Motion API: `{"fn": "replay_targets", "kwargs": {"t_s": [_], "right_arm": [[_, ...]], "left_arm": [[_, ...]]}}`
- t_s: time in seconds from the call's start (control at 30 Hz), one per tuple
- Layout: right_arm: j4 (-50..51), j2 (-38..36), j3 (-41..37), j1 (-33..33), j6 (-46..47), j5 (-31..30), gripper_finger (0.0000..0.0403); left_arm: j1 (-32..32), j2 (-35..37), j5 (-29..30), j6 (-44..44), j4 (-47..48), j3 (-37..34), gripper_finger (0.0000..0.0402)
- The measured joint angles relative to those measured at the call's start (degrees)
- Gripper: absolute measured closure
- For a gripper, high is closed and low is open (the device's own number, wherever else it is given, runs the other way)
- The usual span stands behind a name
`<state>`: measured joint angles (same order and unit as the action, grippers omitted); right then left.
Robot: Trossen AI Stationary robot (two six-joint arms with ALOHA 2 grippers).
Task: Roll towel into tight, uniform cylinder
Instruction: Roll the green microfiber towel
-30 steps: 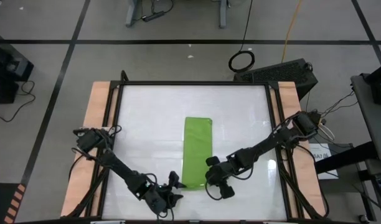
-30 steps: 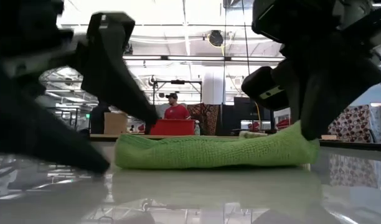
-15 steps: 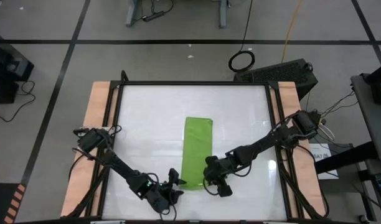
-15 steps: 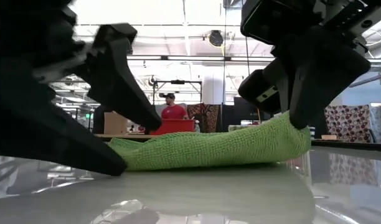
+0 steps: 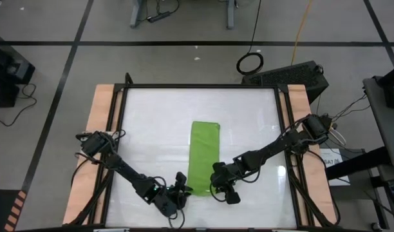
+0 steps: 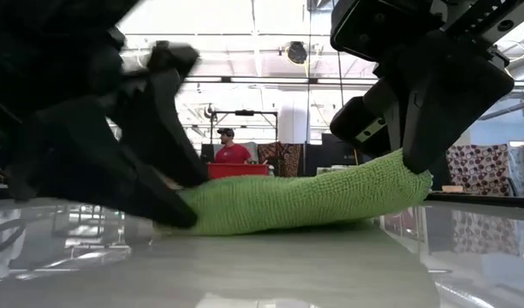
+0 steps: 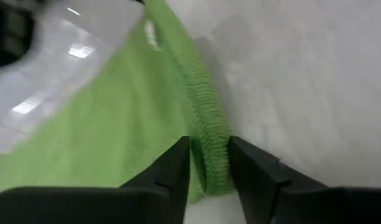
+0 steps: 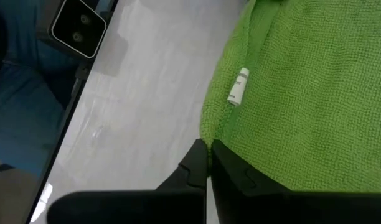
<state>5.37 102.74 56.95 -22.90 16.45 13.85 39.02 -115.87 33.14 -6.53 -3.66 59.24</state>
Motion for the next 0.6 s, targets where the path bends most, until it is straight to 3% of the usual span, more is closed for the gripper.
{"fn": "replay_targets", "kwargs": {"t_s": [0.3,0.47,0.6], "right_arm": [[1.11,-0.02,0.04,-0.44,0.46,0.03,0.0402],[4.30,-0.07,0.05,-1.37,0.14,-0.27,0.0398],[7.64,-0.13,0.11,-3.47,-3.14,-5.56,0.0358]], "left_arm": [[-4.16,0.02,-13.07,4.30,-0.76,-0.06,0.0390],[-7.52,0.02,-25.27,8.74,-2.90,-0.02,0.0391],[-10.58,0.00,-35.77,12.04,-4.17,-0.03,0.0392]]}}
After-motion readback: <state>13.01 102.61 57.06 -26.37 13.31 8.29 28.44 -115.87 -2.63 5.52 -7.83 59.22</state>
